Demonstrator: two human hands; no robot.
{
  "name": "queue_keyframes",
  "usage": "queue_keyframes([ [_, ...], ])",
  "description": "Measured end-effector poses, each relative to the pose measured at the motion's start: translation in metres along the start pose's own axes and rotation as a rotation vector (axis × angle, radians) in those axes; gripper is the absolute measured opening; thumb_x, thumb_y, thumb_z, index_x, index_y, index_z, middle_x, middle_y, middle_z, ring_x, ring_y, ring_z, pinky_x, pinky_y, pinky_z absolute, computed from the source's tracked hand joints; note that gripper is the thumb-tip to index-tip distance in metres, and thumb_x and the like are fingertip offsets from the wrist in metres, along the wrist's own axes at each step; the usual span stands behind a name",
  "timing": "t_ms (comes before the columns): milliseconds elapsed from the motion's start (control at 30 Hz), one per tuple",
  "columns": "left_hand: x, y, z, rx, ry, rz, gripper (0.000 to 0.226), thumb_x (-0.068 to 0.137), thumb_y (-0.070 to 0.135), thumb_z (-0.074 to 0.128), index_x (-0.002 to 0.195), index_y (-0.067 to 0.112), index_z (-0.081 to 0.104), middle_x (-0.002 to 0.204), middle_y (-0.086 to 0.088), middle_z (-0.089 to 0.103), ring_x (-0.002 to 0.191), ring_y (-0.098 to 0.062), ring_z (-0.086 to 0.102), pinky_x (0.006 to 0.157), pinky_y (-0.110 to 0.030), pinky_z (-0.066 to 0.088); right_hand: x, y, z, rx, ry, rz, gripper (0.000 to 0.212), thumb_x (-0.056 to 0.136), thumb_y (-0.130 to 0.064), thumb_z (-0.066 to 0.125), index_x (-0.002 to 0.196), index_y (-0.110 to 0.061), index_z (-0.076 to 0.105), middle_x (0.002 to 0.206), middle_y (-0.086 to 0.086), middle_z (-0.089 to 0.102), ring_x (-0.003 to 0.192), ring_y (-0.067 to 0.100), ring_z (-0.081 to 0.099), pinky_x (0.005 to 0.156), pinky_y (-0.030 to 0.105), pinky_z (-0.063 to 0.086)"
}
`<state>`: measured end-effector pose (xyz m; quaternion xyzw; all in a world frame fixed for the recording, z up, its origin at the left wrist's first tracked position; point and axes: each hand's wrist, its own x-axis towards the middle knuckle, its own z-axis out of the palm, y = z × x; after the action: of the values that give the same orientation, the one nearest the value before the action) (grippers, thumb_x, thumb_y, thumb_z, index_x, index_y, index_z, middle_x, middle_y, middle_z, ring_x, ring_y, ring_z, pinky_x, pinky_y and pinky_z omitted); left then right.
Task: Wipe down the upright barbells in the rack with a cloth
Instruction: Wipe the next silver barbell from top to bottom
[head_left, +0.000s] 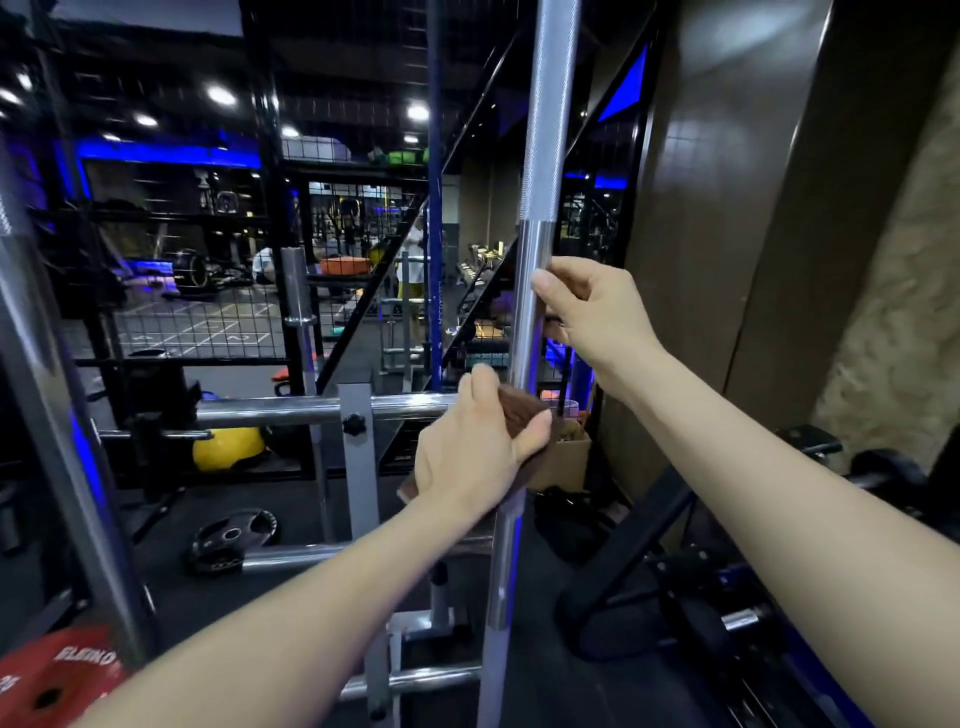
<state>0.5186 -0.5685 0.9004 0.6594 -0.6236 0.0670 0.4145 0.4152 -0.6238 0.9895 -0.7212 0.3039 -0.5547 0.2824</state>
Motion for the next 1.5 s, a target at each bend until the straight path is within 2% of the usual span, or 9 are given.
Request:
queue_keyframes([
  [133, 0.022, 0.008, -0.013, -0.027, 0.115, 0.015, 0.052, 0.085, 0.061, 0.047, 0.106, 0.015, 0.034, 0.108, -0.003, 0.054, 0.089, -0.032, 0.06, 0.064, -0.039, 0.041, 0.0, 0.004, 0.004, 0.003, 0.002, -0.031, 0.021, 0.096, -0.019, 0.056, 0.096, 0.0, 0.065, 0.083, 0.014, 0.061, 0.076, 0.011, 0.05, 0.079, 0.043, 0.051],
  [300, -0.022, -0.014, 0.018, 0.054, -0.1, -0.085, 0.052, 0.086, 0.061, 0.047, 0.107, 0.016, 0.034, 0.109, -0.001, 0.056, 0.096, -0.029, 0.061, 0.074, -0.042, 0.048, 0.0, 0.007, 0.005, 0.02, 0.008, -0.012, 0.016, 0.097, -0.018, 0.052, 0.094, -0.014, 0.067, 0.079, -0.002, 0.062, 0.069, 0.007, 0.052, 0.071, 0.032, 0.048],
  [400, -0.019, -0.015, 0.017, 0.072, -0.113, -0.093, 0.051, 0.087, 0.061, 0.046, 0.106, 0.015, 0.034, 0.108, -0.003, 0.058, 0.095, -0.03, 0.061, 0.075, -0.043, 0.048, 0.001, 0.005, 0.003, -0.041, 0.011, -0.018, 0.021, 0.098, -0.016, 0.051, 0.096, -0.001, 0.065, 0.063, -0.011, 0.052, 0.056, 0.001, 0.045, 0.069, 0.03, 0.042],
  [633, 0.014, 0.007, -0.008, -0.062, 0.104, -0.011, 0.054, 0.082, 0.068, 0.048, 0.098, 0.019, 0.03, 0.104, -0.003, 0.054, 0.088, -0.03, 0.061, 0.07, -0.043, 0.049, -0.004, 0.004, 0.005, -0.054, 0.001, -0.069, 0.026, 0.098, -0.02, 0.052, 0.097, 0.003, 0.063, 0.069, -0.002, 0.051, 0.058, 0.004, 0.04, 0.065, 0.027, 0.039],
  [867, -0.022, -0.016, 0.02, 0.143, -0.124, -0.152, 0.069, 0.084, 0.07, 0.04, 0.12, 0.012, 0.035, 0.117, -0.003, 0.054, 0.098, -0.028, 0.062, 0.071, -0.039, 0.047, -0.008, 0.013, 0.008, -0.016, -0.016, 0.026, 0.021, 0.098, -0.022, 0.051, 0.087, -0.009, 0.064, 0.061, -0.01, 0.047, 0.061, 0.009, 0.04, 0.069, 0.033, 0.041],
  [1100, 0.018, 0.027, -0.014, 0.048, 0.09, -0.105, 0.061, 0.084, 0.065, 0.05, 0.113, 0.013, 0.035, 0.112, -0.005, 0.053, 0.094, -0.033, 0.061, 0.062, -0.037, 0.037, -0.011, 0.012, 0.001, -0.044, -0.019, -0.049, 0.025, 0.096, -0.018, 0.055, 0.076, -0.004, 0.059, 0.059, -0.002, 0.045, 0.06, 0.011, 0.038, 0.063, 0.029, 0.033],
  [1233, -0.013, 0.016, 0.009, 0.095, 0.034, -0.191, 0.057, 0.083, 0.064, 0.052, 0.108, 0.016, 0.033, 0.113, -0.003, 0.053, 0.097, -0.032, 0.061, 0.066, -0.038, 0.038, -0.013, 0.024, 0.002, 0.006, -0.033, -0.031, 0.023, 0.095, -0.022, 0.056, 0.093, -0.001, 0.066, 0.071, 0.014, 0.056, 0.067, 0.015, 0.045, 0.065, 0.038, 0.043],
  [1367, -0.036, 0.004, 0.034, 0.098, -0.075, -0.321, 0.057, 0.083, 0.065, 0.049, 0.105, 0.016, 0.032, 0.113, -0.004, 0.053, 0.099, -0.032, 0.061, 0.073, -0.041, 0.043, -0.019, 0.038, 0.003, -0.004, -0.074, -0.006, 0.015, 0.095, -0.018, 0.056, 0.097, -0.007, 0.067, 0.078, 0.003, 0.061, 0.072, 0.012, 0.05, 0.071, 0.032, 0.045],
  [1500, -0.027, 0.01, 0.028, 0.139, -0.055, -0.294, 0.055, 0.083, 0.067, 0.048, 0.1, 0.017, 0.031, 0.115, -0.004, 0.055, 0.098, -0.033, 0.061, 0.069, -0.039, 0.041, -0.022, 0.042, 0.0, 0.003, -0.139, 0.041, 0.02, 0.095, -0.021, 0.056, 0.091, -0.003, 0.065, 0.073, 0.003, 0.058, 0.074, 0.018, 0.051, 0.08, 0.049, 0.051],
])
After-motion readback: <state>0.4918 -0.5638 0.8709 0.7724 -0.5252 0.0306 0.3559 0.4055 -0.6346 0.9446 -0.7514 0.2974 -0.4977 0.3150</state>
